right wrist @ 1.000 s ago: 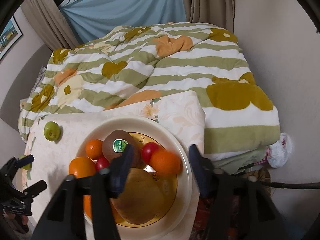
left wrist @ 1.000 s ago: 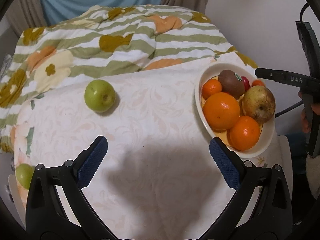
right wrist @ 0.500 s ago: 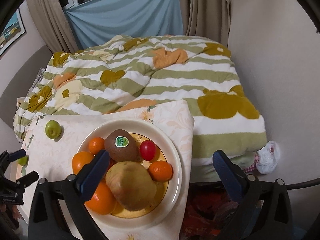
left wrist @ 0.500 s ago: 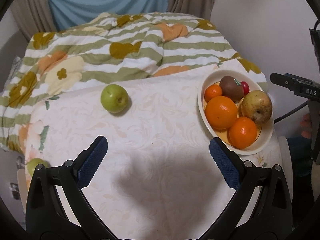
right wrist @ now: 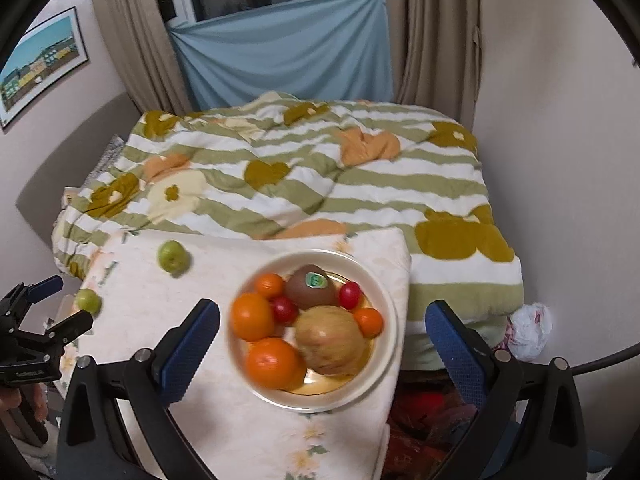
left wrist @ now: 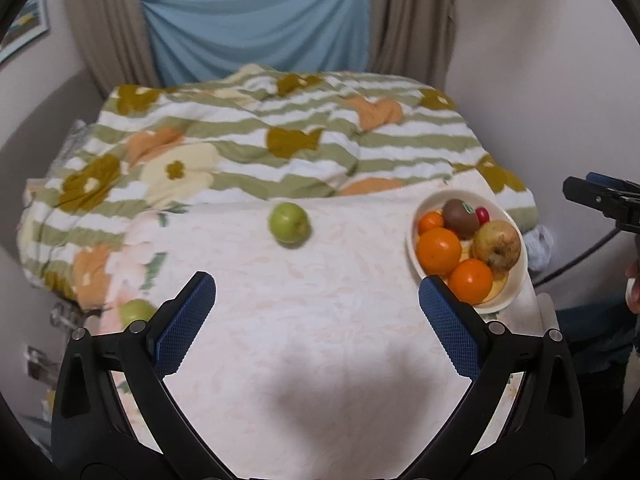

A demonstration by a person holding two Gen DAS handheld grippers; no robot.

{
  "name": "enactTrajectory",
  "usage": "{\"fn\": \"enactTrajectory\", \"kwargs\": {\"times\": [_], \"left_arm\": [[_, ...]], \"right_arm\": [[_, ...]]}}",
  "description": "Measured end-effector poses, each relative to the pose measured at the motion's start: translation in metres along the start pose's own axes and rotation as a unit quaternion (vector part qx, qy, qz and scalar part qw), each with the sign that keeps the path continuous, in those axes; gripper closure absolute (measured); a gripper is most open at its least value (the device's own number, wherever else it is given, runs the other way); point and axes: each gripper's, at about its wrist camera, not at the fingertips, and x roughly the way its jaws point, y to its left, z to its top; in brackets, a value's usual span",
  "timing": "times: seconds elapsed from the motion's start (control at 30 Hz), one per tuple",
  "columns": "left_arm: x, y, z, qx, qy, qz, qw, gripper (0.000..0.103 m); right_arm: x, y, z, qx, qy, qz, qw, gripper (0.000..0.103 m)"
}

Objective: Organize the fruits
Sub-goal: 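Grasp a green apple with the left tool while the right tool grasps another green apple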

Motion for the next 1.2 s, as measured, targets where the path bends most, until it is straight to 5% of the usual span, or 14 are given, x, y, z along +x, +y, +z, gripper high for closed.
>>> {"fn": "enactTrajectory", "kwargs": {"times": [0.47,0.97,1.2], "left_arm": [[-0.035,0.108,-0.029,-0.075,-0.02,0.058,0.9952,0.0],[0.032,0.217,-0.04,-0.024,0.047,0.001,0.9986,0.0],[0.082,0.238,-0.055,0.014,0.092,-0.038,0.9949,0.0]], "right_arm": [[-0.002,0.091,0.022,-0.054,-0.02,0.034,0.998,0.0],[0.065,0.185,0.034,-0.038,-0.002,-0.028,0.999,0.0],[0.123,0.211,0.03,-0.031,0.047,-0.048,0.997,0.0]]}}
